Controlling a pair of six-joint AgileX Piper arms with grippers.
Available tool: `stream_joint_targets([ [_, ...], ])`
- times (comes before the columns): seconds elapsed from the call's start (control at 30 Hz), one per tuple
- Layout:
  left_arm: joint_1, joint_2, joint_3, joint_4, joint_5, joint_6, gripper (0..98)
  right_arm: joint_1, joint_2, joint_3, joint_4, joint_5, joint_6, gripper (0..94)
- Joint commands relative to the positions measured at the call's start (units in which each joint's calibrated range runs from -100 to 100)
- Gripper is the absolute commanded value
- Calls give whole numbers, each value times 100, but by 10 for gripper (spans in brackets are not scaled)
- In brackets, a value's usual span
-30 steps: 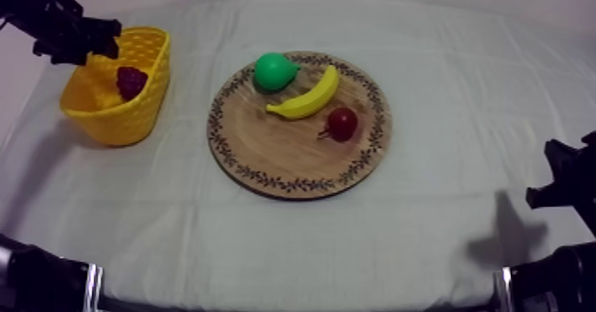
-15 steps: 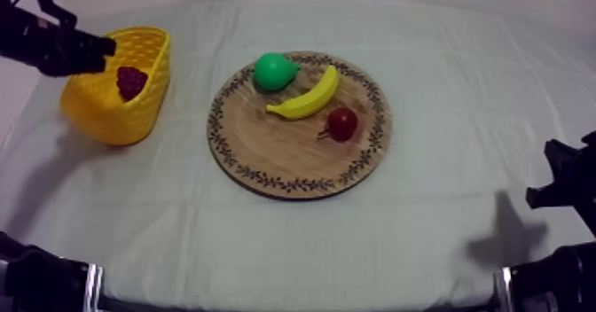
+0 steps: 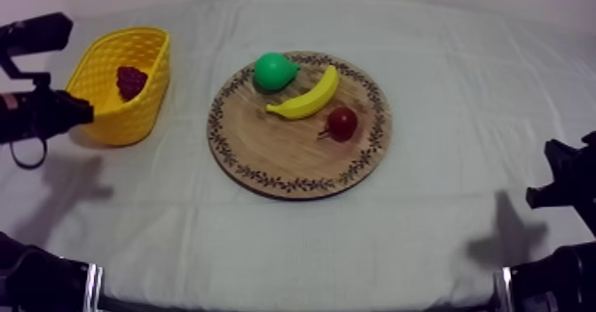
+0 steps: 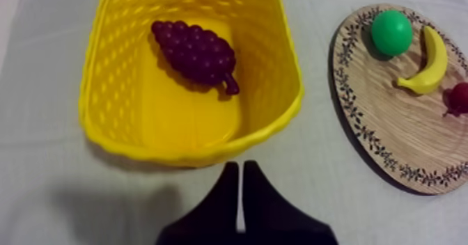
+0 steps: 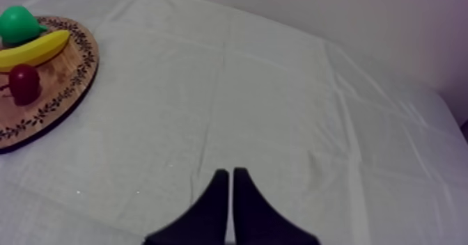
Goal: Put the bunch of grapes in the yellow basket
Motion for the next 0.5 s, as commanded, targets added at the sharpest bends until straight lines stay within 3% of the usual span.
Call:
stream_joint_targets([
  [0.0,-23,-809,694,3,-185,-8,1,1,2,-1,1,1,4,3],
  [0.2,-108,-2004,1619,5,-387,28,2,1,2,-1,1,1,4,3],
  [0.4,-403,-3152,2291,195,-386,-145,2,1,2,-1,1,1,2,3],
  [0.47,-442,-3519,2437,119,-335,-121,1,1,2,-1,1,1,4,3],
])
